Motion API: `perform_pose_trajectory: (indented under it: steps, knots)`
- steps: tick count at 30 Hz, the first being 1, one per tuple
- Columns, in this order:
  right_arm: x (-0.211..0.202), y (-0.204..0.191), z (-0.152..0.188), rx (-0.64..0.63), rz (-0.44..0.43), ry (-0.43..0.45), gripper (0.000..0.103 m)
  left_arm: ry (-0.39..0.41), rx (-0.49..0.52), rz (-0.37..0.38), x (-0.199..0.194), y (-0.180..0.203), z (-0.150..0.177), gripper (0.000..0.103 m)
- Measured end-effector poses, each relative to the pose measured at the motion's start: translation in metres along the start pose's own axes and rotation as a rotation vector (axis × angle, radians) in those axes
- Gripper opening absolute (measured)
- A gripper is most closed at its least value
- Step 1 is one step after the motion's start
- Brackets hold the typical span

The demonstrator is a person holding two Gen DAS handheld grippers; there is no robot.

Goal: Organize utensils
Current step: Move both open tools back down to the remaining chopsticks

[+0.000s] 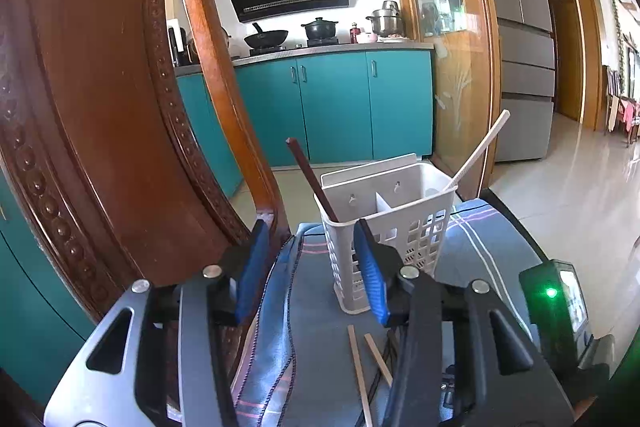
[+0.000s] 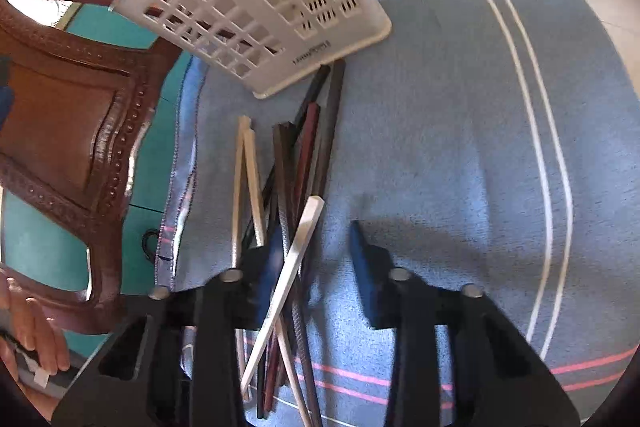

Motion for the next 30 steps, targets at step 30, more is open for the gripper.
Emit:
perform_pose_trajectory:
  steps: [30]
  knots:
    - [-0.043,0.036,-0.024,-0.060,0.282,0.177,0.012,-0.668,-0.188,0.186,0.113,-0.005,0.110,0.055]
Point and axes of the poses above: each gripper's, at about its wrist camera, not at the fingertips, and x roughly the way its jaws point, y to its right, z to its underside, the point moved 5 cm from there along x, roughly the way its jaws point
